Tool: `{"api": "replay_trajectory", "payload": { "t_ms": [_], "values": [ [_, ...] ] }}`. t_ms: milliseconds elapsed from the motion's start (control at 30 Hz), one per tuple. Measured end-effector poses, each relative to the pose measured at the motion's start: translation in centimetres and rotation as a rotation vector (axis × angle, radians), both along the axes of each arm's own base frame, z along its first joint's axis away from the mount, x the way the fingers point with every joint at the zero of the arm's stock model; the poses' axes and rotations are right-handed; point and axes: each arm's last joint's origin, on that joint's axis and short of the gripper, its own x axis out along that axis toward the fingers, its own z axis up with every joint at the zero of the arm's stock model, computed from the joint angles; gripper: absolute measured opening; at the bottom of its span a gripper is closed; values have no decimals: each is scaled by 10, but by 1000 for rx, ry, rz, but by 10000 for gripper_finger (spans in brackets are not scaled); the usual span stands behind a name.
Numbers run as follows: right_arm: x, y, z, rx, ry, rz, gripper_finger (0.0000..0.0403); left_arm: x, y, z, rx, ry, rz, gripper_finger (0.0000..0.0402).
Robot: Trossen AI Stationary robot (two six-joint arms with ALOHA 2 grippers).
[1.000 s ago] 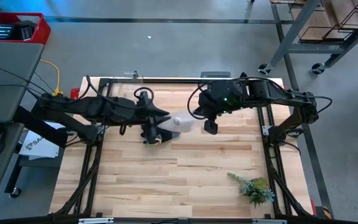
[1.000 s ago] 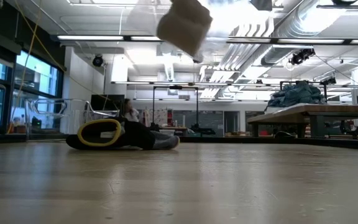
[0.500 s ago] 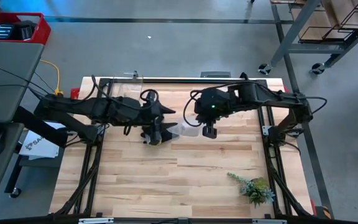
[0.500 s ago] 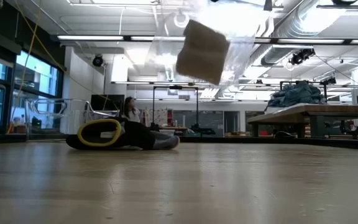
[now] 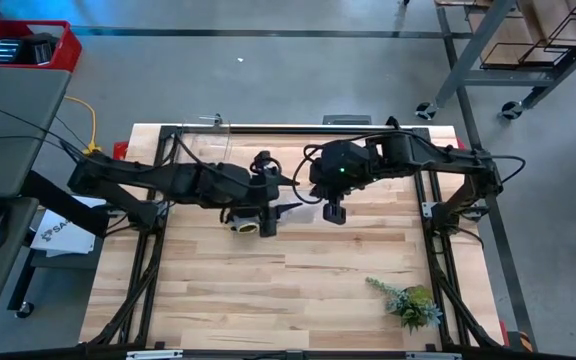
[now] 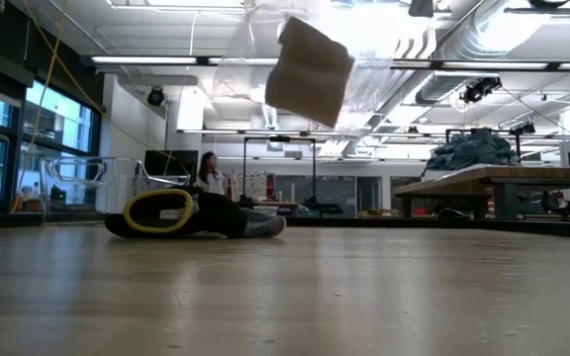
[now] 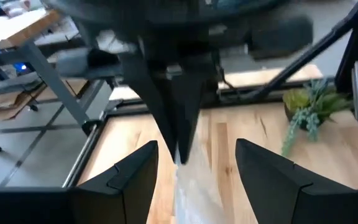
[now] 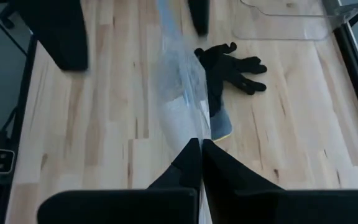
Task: Roll bandage
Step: Close the transparent zip bag
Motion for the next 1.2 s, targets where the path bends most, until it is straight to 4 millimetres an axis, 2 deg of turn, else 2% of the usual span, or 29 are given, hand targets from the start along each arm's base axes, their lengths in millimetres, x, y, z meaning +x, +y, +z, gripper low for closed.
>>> {"api": "replay_trajectory", "payload": {
  "t_ms": [167,333,633,800,900,1100,1200],
  "values": [
    [1,1,1,12,-11,4,0,7,7,-9,-13,56,23,212],
    [1,2,1,3,-11,34,0,5,21,8,-144,64,14,212],
    [3,2,3,-3,-46,42,0,25,25,3,-71,215,-17,212],
    [3,2,3,-5,-42,44,0,30,25,0,-62,233,-20,206],
    [3,2,3,-13,-41,54,0,29,25,2,-46,232,-29,180],
    [2,2,2,-18,-31,60,0,28,25,0,-47,252,-30,82],
    [2,2,2,-18,-32,61,0,29,25,-1,-46,251,-28,47]
  ]
}}
